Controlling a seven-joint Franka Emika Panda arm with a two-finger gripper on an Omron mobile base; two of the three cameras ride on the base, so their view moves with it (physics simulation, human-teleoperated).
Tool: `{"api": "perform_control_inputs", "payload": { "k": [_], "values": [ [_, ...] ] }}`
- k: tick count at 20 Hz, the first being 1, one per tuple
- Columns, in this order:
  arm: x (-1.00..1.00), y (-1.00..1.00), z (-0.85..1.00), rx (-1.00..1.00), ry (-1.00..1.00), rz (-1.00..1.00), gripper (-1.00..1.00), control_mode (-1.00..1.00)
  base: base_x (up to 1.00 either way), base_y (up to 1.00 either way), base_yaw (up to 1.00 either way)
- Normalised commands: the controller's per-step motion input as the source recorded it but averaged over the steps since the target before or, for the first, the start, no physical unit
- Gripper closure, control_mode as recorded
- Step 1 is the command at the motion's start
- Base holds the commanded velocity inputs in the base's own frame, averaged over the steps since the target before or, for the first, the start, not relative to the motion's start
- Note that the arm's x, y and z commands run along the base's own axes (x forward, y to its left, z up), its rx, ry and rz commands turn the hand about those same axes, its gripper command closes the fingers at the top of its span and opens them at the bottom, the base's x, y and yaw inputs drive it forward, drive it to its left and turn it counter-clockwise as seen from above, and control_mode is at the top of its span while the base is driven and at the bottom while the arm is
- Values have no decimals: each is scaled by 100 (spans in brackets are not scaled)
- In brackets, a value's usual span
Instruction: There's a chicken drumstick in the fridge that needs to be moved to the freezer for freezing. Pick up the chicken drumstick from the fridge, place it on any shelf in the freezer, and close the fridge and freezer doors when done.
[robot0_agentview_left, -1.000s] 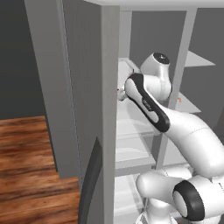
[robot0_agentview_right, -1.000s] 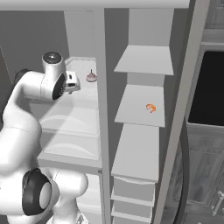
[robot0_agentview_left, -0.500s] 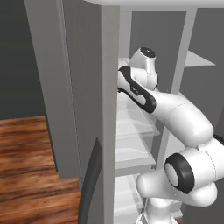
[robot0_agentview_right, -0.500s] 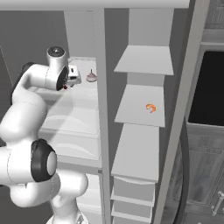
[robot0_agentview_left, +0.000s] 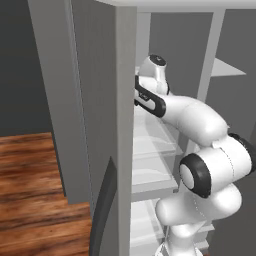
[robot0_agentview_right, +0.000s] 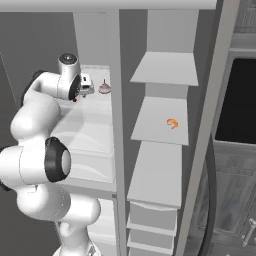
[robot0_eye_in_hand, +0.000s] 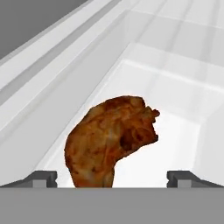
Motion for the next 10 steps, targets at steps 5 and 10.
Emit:
{"api": "perform_control_inputs", "payload": {
  "k": [5, 10],
  "values": [
    [46, 2, -16, 0, 0, 0, -100, -100, 0, 0, 0],
    [30, 4, -28, -2, 0, 0, -100, -100, 0, 0, 0]
  ]
}}
